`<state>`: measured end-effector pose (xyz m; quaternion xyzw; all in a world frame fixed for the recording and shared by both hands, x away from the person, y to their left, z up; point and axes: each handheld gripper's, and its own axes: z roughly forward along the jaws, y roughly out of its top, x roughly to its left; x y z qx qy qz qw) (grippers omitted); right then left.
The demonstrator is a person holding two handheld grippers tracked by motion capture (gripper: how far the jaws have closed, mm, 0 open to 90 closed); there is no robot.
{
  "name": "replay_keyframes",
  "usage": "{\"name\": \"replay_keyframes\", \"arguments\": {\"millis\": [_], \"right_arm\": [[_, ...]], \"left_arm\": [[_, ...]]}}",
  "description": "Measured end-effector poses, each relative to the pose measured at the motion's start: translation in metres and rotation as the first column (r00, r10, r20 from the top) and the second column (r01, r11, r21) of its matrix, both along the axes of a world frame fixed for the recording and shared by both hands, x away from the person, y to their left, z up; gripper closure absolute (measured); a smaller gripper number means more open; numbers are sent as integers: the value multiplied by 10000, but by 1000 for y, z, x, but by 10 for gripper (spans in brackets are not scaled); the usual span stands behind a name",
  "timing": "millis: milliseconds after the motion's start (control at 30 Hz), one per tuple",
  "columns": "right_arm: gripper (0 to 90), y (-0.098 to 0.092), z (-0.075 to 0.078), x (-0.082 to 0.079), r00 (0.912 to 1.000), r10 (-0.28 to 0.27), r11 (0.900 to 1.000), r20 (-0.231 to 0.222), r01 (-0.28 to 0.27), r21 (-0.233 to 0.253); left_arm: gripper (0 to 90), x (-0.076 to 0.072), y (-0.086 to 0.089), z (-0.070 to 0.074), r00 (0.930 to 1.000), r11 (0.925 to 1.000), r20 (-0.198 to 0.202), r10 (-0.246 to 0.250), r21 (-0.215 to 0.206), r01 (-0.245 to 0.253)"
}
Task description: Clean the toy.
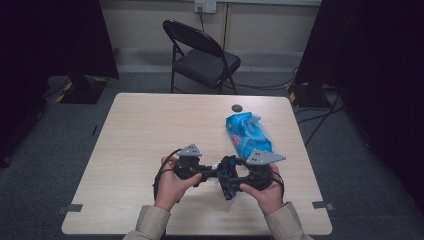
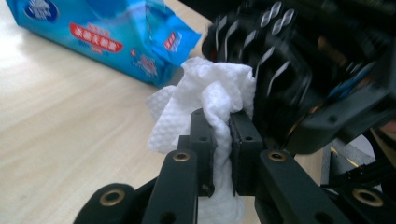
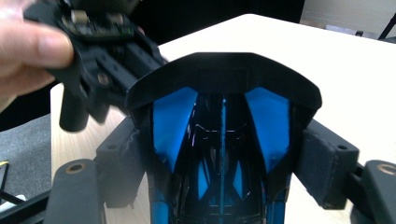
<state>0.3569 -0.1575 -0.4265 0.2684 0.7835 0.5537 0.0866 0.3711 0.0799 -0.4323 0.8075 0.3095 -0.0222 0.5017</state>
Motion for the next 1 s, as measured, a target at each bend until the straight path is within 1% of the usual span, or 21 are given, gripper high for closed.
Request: {"name": "replay_keyframes", "arguments": {"millis": [333, 500, 567, 600, 667, 733, 800, 867, 967, 1000], "right_arm": [[258, 1, 1, 0, 10000, 40, 10000, 2, -40, 42], [258, 1, 1, 1, 10000, 65, 10000, -8, -65, 41], [258, 1, 1, 1, 10000, 54, 10000, -6, -54, 21], [258, 1, 1, 1, 10000, 53, 10000, -8, -53, 23], [258, 1, 0, 1, 10000, 41, 10000, -18, -41, 34], [258, 0, 0, 1, 10000, 20, 10000, -13, -20, 32], [258, 0, 0, 1, 10000, -3, 10000, -20, 3, 34], [258, -1, 0, 1, 10000, -20, 10000, -30, 20, 49], [258, -2, -1, 1, 10000, -56, 10000, -24, 56, -1], [258, -2, -1, 2, 10000, -66, 10000, -16, 66, -9]], "left_arm": [[819, -8, -10, -26, 9989, 9989, -313, -343, 295, 352], [819, -10, -15, -34, 9981, 9984, -434, -436, 354, 452], [819, -13, -17, -39, 9971, 9972, -527, -548, 474, 573], [818, -13, -18, -41, 9971, 9970, -504, -561, 509, 587], [818, -15, -18, -45, 9962, 9963, -608, -619, 563, 653], [818, -16, -18, -47, 9959, 9956, -620, -662, 618, 700], [817, -16, -16, -48, 9956, 9953, -663, -659, 663, 703], [817, -17, -12, -47, 9964, 9963, -649, -553, 614, 593], [817, -15, -2, -41, 9975, 9979, -582, -410, 471, 437], [816, -15, 4, -36, 9983, 9984, -488, -326, 437, 347]]}}
